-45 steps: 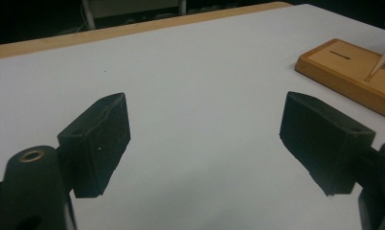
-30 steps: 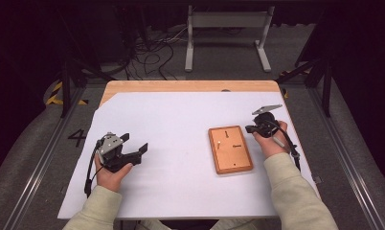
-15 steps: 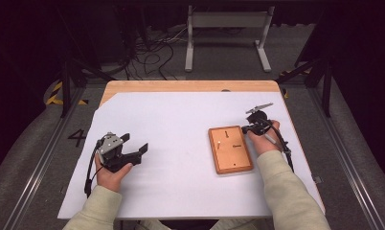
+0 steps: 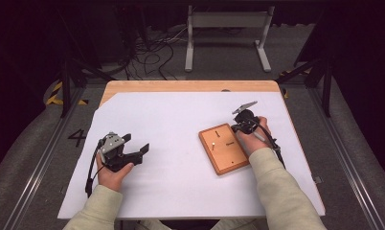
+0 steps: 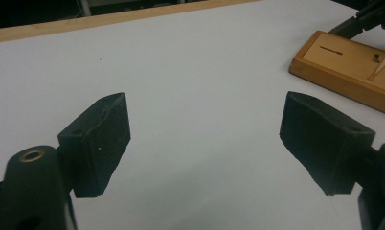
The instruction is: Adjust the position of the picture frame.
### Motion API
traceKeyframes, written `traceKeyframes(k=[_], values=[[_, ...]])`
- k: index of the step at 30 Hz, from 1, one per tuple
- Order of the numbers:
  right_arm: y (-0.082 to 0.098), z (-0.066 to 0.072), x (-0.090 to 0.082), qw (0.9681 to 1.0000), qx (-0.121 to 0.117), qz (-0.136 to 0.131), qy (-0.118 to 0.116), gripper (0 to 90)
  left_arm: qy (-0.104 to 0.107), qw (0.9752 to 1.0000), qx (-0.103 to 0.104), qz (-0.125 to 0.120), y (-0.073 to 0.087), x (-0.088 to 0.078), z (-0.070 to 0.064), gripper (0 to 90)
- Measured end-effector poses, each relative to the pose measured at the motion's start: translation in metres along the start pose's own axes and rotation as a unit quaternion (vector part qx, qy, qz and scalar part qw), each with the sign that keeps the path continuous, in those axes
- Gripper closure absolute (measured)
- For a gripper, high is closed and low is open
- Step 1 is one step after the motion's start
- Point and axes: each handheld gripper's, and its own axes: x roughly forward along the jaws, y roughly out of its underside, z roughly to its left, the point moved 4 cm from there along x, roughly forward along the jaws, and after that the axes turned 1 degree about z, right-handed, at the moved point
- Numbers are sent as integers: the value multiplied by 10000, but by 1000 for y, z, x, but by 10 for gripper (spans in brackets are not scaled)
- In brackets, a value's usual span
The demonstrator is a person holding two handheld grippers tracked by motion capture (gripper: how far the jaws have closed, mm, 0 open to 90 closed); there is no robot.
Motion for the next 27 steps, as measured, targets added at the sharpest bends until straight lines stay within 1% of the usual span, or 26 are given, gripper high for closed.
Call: traceKeyframes(k=[1,4,5,9,12,15,17,20,21,22,23,24,25,26,27], values=[[-3,2,0,10000,-28,-37,-83,900,2,10000,1,9,0,0,0,180],[-14,13,2,9993,-303,-102,-175,900,4,10000,-5,-4,0,0,0,180],[-16,16,3,9991,-339,-114,-213,900,-3,10000,-10,-7,0,0,0,180],[-29,29,9,9976,-613,-45,-316,900,2,10000,-2,3,0,0,0,180],[-39,42,13,9958,-781,-29,-467,900,7,10000,-7,-7,0,0,0,180],[-47,58,19,9932,-970,-17,-642,900,-2,10000,-16,-21,0,0,1,181],[-52,69,23,9909,-1114,-23,-752,900,1,10000,-18,-23,0,-1,1,180],[-58,84,27,9874,-1267,-14,-950,900,2,10000,-16,-20,0,-1,1,181],[-60,89,29,9864,-1273,-4,-1043,900,-1,10000,-18,-11,0,-1,1,181],[-60,89,29,9864,-1273,-4,-1043,900,-1,10000,-18,-11,0,-1,1,180],[-61,93,30,9853,-1308,13,-1095,900,-2,10000,-15,-7,0,-1,1,180],[-64,102,32,9831,-1369,23,-1217,900,13,10000,-8,-2,0,-1,1,180],[-65,105,33,9821,-1386,11,-1278,900,18,10000,-6,0,0,-1,1,181],[-66,108,33,9812,-1412,8,-1314,900,19,10000,-4,6,1,-1,0,180],[-67,111,33,9813,-1426,-6,-1290,900,19,10000,-4,6,1,-1,0,181]])
